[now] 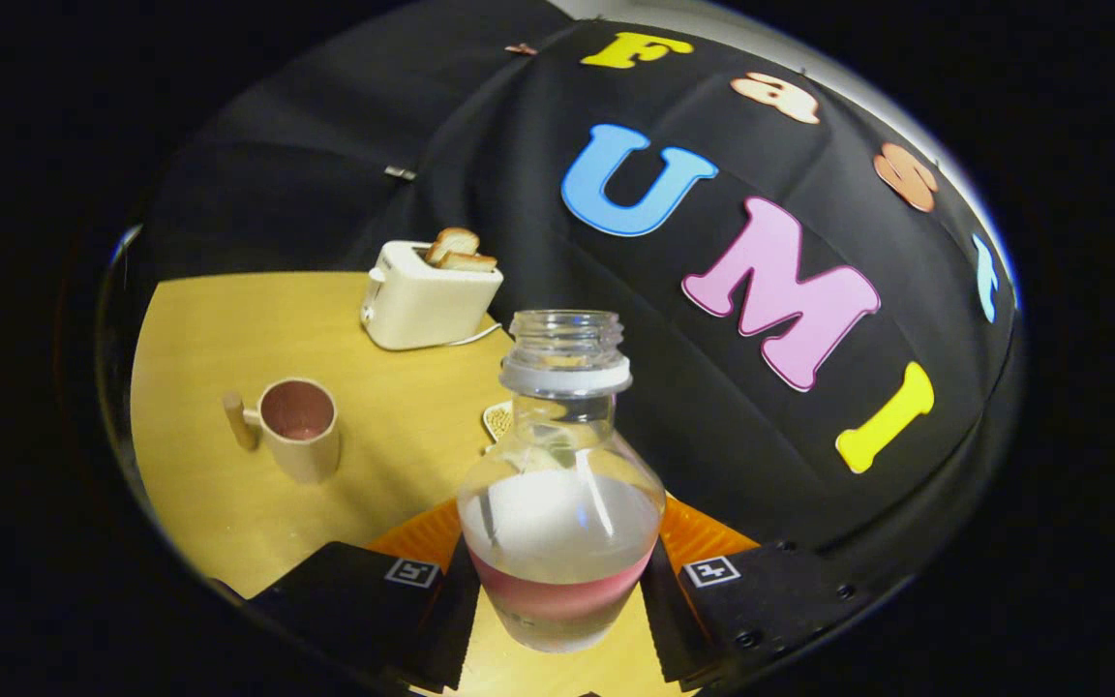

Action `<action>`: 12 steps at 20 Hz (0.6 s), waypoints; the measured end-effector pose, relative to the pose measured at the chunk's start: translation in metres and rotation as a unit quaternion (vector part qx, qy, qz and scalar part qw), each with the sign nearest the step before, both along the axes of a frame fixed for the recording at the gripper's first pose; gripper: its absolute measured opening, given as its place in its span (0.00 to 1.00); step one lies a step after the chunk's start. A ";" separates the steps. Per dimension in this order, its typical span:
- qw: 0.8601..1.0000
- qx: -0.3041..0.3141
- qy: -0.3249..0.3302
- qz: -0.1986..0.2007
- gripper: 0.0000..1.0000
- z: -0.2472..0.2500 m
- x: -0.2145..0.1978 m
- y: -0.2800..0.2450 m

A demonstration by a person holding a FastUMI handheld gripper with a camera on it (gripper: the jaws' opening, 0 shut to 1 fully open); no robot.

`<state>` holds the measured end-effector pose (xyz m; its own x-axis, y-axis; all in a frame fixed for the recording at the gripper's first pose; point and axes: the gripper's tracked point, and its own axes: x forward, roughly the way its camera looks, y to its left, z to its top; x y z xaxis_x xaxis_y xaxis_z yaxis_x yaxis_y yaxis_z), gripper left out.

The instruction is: Take the bottle from table, then pour the juice into the cup, finally place the bottle on the coaster

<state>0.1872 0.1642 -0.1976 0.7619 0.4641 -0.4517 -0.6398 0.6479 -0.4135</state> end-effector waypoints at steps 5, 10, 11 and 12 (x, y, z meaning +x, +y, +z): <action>0.990 0.135 0.028 -0.036 0.76 -0.025 0.023 0.003; 0.978 0.198 0.042 -0.048 0.76 -0.063 0.049 0.024; 0.978 0.203 0.033 -0.041 0.76 -0.066 0.053 0.029; 0.978 0.204 0.024 -0.034 0.76 -0.073 0.055 0.034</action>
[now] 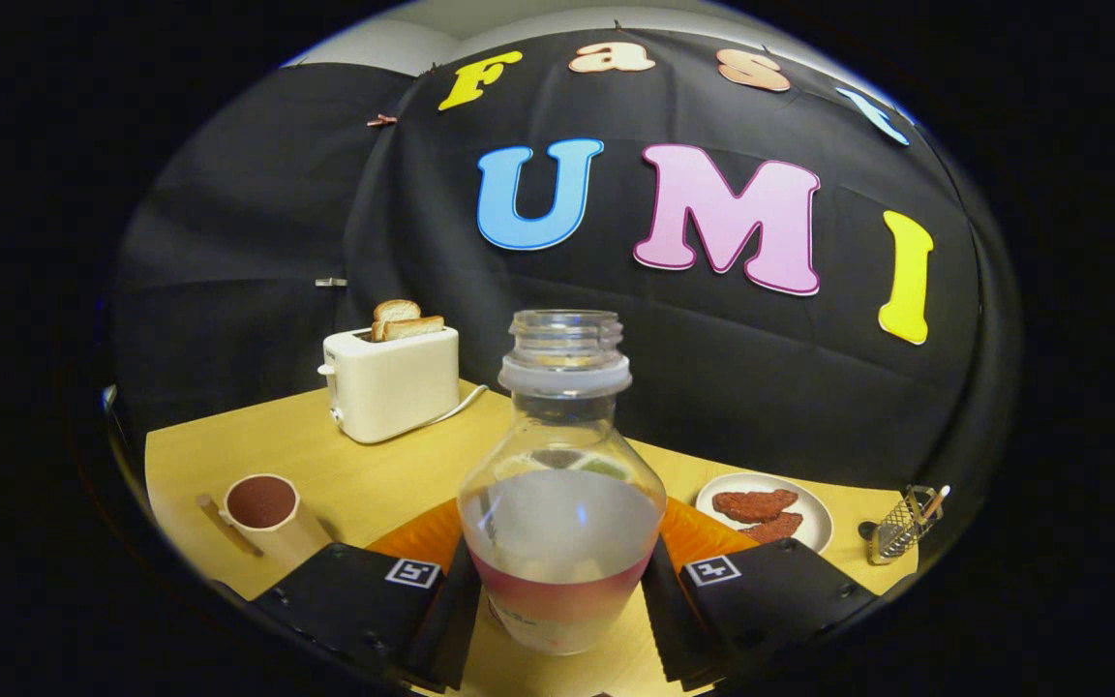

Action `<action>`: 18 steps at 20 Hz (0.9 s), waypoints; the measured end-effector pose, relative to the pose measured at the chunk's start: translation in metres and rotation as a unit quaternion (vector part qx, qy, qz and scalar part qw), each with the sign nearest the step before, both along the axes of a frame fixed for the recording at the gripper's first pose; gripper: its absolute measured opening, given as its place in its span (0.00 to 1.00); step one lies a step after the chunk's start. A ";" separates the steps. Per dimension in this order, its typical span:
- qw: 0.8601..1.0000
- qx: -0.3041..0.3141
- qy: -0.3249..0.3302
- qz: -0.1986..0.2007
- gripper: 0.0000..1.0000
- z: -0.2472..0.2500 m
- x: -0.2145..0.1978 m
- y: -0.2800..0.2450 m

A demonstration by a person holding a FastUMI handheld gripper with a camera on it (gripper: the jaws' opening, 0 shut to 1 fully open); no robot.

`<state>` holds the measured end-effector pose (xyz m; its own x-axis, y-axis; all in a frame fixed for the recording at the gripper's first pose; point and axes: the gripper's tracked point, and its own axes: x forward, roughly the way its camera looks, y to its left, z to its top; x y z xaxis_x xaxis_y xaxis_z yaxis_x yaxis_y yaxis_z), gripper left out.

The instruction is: Take the bottle from table, then pour the juice into the cup, finally place the bottle on the coaster

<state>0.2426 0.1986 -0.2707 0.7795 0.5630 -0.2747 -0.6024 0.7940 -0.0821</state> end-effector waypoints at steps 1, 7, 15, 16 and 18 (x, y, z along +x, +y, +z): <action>1.000 -0.001 -0.007 0.002 0.76 -0.007 0.003 0.004; 1.000 0.005 -0.009 0.013 0.77 -0.043 0.011 0.016; 0.998 0.050 0.031 -0.015 0.78 -0.065 0.019 0.012; 0.998 0.050 0.029 -0.015 0.79 -0.065 0.018 0.012; 0.999 0.041 0.023 -0.012 0.80 -0.066 0.017 0.011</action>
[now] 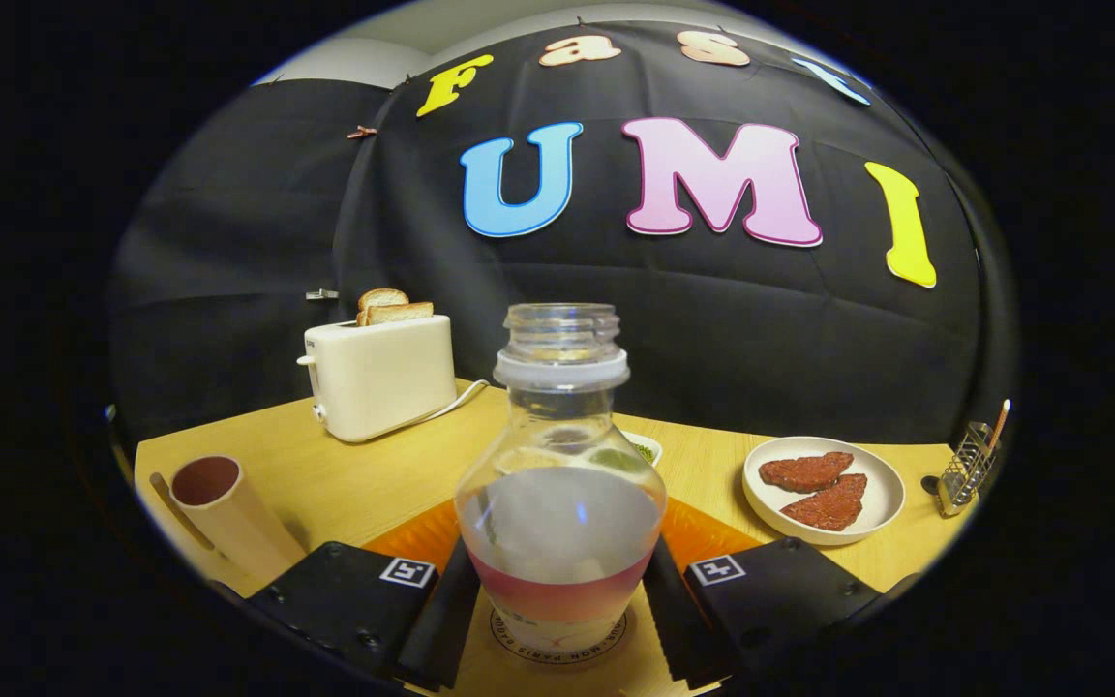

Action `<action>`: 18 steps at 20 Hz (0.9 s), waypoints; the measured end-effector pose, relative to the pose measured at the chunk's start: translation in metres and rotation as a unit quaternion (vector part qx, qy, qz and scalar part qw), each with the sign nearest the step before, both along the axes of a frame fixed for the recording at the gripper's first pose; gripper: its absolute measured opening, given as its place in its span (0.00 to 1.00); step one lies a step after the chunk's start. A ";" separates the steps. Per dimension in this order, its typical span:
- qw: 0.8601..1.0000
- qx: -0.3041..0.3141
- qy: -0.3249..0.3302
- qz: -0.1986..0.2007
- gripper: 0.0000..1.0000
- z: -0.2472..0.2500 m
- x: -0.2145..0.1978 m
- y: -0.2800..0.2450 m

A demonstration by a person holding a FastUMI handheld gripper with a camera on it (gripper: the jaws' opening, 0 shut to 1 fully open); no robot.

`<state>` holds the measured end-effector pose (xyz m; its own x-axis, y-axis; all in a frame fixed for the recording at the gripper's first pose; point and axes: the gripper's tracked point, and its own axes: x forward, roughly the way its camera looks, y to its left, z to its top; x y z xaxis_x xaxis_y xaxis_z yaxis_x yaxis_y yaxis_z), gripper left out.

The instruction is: Take the bottle from table, then pour the juice into the cup, finally place the bottle on the coaster

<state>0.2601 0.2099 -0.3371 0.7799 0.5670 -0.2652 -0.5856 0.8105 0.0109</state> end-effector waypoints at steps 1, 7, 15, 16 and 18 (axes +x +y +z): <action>1.000 -0.006 0.000 0.000 0.80 -0.001 0.001 -0.002; 1.000 -0.004 0.022 -0.001 0.99 -0.004 -0.004 -0.004; 1.000 -0.007 0.028 0.004 0.98 0.019 -0.019 -0.015; 0.999 -0.010 0.030 0.006 0.98 0.022 -0.023 -0.016; 0.999 -0.016 0.031 0.012 0.99 0.031 -0.033 -0.020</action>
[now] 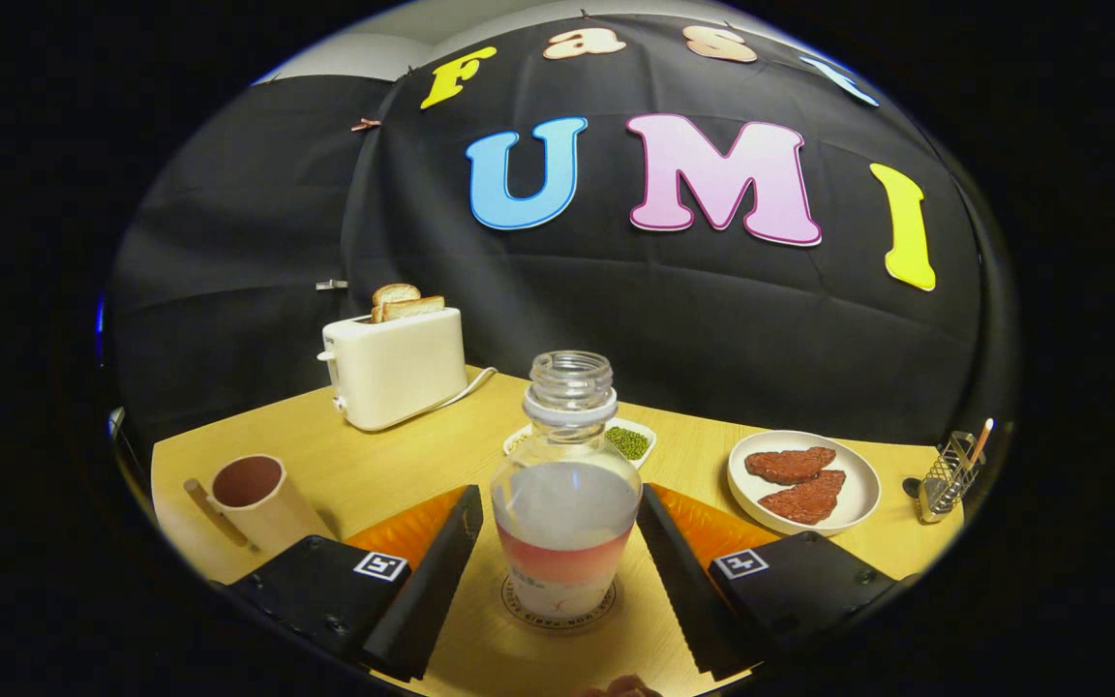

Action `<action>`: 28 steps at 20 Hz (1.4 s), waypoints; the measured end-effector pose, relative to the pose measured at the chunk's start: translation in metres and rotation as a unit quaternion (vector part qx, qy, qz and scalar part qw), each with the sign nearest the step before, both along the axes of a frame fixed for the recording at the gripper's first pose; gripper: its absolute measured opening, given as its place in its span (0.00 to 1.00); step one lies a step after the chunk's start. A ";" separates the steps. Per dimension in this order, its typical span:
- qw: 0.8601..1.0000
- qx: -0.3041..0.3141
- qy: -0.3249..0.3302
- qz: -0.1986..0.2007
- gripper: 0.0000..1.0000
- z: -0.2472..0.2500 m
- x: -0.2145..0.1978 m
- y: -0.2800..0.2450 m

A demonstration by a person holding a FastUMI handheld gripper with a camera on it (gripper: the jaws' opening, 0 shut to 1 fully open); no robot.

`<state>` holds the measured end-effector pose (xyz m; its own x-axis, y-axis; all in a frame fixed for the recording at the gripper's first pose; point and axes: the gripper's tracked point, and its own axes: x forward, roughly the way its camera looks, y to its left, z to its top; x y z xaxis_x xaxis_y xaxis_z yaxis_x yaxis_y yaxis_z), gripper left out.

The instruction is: Take the bottle from table, then pour the juice into the cup, finally place the bottle on the coaster

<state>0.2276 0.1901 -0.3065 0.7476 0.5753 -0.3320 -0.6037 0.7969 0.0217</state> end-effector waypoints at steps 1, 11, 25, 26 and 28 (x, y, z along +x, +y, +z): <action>1.000 -0.003 -0.004 0.004 0.99 0.007 -0.005 -0.002; 0.994 -0.017 -0.092 -0.049 0.97 0.133 -0.039 -0.061; 0.964 0.022 -0.139 -0.228 0.97 0.279 -0.144 -0.178; 0.961 0.030 -0.135 -0.239 0.97 0.280 -0.154 -0.182; 0.955 0.020 -0.137 -0.261 0.97 0.277 -0.170 -0.193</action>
<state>0.0573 -0.0026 -0.0296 0.9918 0.1078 -0.0687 -0.1110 0.9929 -0.0434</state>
